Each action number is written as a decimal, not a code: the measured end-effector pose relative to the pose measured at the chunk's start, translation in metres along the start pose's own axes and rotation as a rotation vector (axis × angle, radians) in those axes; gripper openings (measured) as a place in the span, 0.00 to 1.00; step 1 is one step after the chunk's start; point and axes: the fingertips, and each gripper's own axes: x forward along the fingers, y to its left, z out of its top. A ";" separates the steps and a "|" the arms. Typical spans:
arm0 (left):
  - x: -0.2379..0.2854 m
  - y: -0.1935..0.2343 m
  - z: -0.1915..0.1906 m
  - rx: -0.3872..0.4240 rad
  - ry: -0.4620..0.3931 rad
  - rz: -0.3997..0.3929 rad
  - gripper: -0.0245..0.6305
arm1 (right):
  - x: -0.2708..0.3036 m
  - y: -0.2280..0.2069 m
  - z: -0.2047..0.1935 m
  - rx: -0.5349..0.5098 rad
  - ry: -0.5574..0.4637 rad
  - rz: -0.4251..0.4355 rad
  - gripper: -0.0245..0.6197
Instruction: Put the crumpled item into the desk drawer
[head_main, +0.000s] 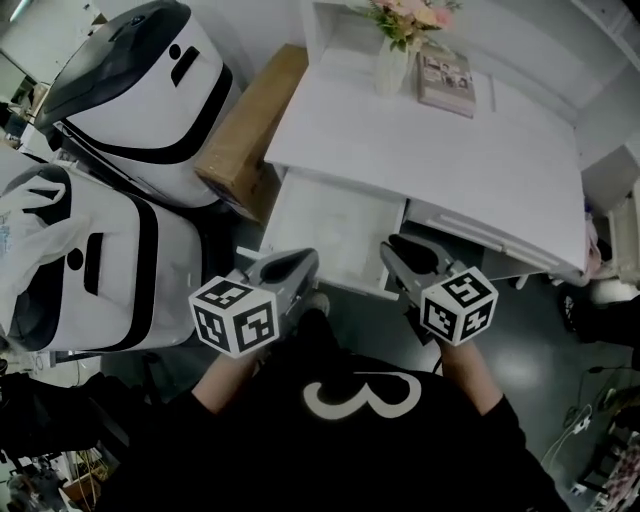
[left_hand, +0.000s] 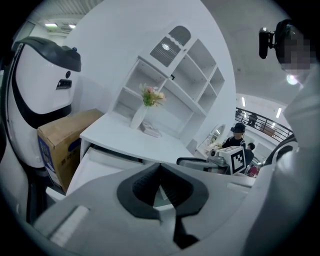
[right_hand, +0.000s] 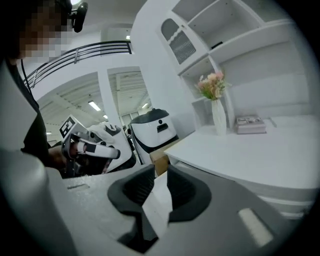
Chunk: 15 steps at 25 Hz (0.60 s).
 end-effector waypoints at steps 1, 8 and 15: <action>-0.004 -0.010 0.002 0.013 -0.014 -0.007 0.05 | -0.009 0.008 0.004 -0.004 -0.011 0.008 0.15; -0.032 -0.072 0.005 0.081 -0.086 -0.035 0.05 | -0.063 0.050 0.018 -0.054 -0.082 0.069 0.04; -0.053 -0.119 0.010 0.140 -0.152 -0.084 0.05 | -0.099 0.097 0.039 -0.044 -0.179 0.202 0.04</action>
